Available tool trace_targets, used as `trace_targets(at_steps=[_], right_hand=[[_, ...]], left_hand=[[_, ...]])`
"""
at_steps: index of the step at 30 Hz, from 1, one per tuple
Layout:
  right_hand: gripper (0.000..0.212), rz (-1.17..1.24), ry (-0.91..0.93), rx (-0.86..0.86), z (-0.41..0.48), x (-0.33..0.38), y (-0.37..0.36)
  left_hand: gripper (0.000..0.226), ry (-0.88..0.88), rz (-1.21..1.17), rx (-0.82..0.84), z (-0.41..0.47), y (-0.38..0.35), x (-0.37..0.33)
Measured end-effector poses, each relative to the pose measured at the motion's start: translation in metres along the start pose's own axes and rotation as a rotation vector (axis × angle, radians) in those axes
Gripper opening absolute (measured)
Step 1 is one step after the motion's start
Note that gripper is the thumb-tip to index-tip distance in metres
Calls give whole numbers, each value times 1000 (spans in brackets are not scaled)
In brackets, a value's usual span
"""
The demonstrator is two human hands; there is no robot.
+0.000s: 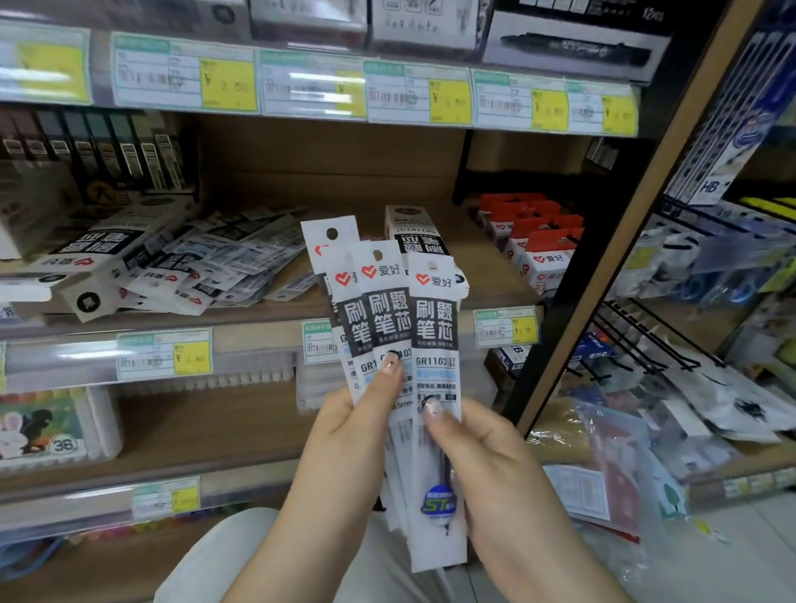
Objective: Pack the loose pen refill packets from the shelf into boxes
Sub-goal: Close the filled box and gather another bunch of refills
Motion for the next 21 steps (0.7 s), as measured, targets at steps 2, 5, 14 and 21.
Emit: trace_targets(at_steps=[2, 5, 14, 21], right_hand=[[23, -49, 20, -19, 0, -1, 1], [12, -81, 81, -88, 3, 1, 4], [21, -63, 101, -132, 9, -1, 5], [20, -161, 182, -260, 19, 9, 13]], left_hand=[[32, -8, 19, 12, 1, -2, -1], [29, -30, 0, 37, -1, -6, -2], [27, -50, -87, -24, 2, -6, -4], [35, -362, 417, -40, 18, -1, -47]])
Point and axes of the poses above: each hand's wrist, its own z-axis towards the middle knuckle, its own y-axis out of the back of the hand, x = y × z, the point moved 7 cm from there along z, towards the middle knuckle, and after that the axes turned 13 degrees about -x, right-handed, at the moved point
